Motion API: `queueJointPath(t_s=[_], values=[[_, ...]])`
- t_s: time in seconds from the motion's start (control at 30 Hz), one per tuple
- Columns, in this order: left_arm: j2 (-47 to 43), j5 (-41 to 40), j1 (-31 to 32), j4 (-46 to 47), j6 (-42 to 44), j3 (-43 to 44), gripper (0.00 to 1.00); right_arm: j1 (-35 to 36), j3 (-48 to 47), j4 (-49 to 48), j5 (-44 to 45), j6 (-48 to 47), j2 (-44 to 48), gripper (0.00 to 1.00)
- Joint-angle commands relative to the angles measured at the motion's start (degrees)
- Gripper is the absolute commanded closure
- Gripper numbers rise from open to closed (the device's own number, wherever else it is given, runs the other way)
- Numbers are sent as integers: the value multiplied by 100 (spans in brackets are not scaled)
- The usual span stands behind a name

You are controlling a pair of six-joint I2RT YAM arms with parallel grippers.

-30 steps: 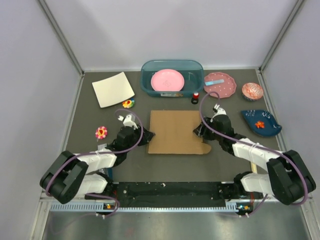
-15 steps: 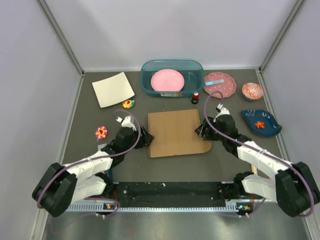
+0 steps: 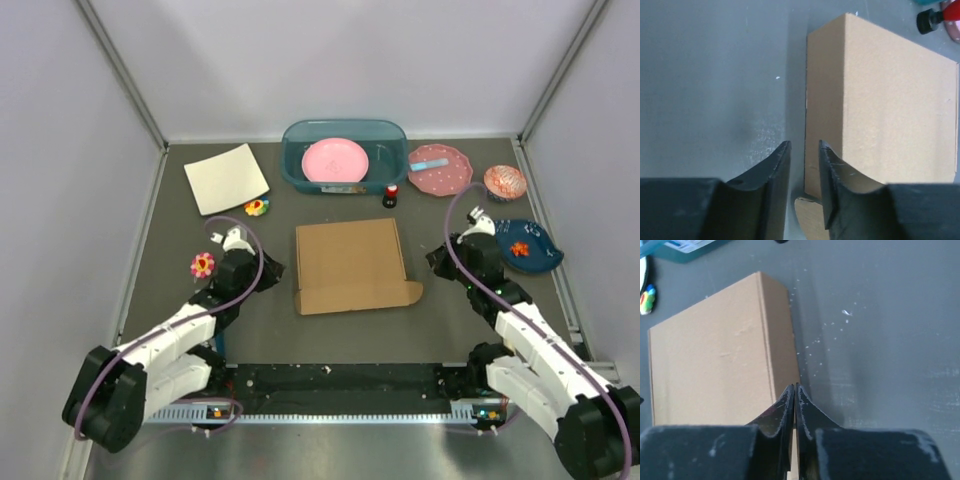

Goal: Fold the paper box

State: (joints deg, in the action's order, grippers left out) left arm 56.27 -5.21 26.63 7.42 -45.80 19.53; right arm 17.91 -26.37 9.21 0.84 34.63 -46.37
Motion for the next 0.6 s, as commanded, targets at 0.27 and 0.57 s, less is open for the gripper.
queueJointPath(t_s=[0.27,0.57], values=[[1114,776,-44,945,-324,51,76,-271,141,-1359,-892,-1,-1470,100],[1456,1022,-44,1226,-280,112,76,-271,150,-1844,-1516,-18,-2095,100]])
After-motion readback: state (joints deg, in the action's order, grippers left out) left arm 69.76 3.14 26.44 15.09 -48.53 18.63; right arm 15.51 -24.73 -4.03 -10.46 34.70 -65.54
